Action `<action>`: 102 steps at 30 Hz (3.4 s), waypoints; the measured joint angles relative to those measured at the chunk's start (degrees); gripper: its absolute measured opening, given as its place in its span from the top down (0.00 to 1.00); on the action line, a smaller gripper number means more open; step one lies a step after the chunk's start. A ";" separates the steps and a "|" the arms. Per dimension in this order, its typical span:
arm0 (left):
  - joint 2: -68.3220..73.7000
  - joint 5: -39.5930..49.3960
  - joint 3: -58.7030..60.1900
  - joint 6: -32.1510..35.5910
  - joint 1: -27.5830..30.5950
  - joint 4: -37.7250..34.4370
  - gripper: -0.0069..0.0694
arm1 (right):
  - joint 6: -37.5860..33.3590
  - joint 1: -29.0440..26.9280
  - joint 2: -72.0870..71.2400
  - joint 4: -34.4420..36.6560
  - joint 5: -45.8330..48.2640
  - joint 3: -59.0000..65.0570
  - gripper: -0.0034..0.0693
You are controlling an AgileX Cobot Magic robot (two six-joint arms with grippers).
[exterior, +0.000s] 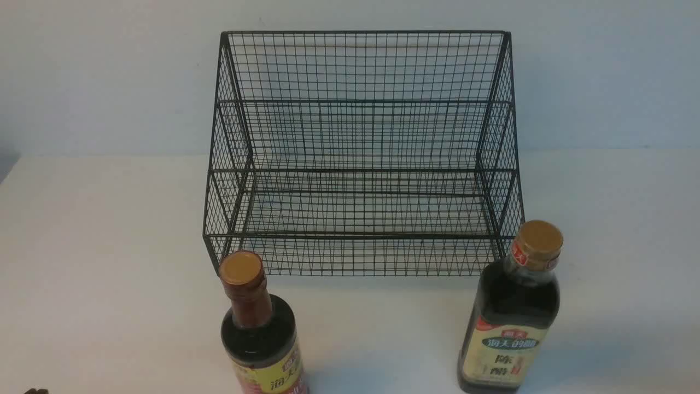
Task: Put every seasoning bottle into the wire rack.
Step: Use the left arm to grab the condiment bottle closest to it
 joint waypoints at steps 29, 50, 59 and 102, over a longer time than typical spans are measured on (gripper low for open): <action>0.00 0.00 0.00 0.00 0.00 0.35 0.92 | -0.21 0.00 0.00 0.00 0.01 0.00 0.96; 0.00 -4.99 -0.26 -18.31 -0.03 -38.94 0.92 | -0.21 0.00 0.00 0.00 0.01 0.00 0.96; 2.82 11.49 -26.38 10.53 -5.17 -49.51 0.92 | -0.21 0.00 0.00 0.00 0.06 0.00 0.96; 66.94 21.67 -43.22 66.71 -5.93 -63.86 0.09 | -0.21 0.00 0.00 0.00 0.17 -0.04 0.96</action>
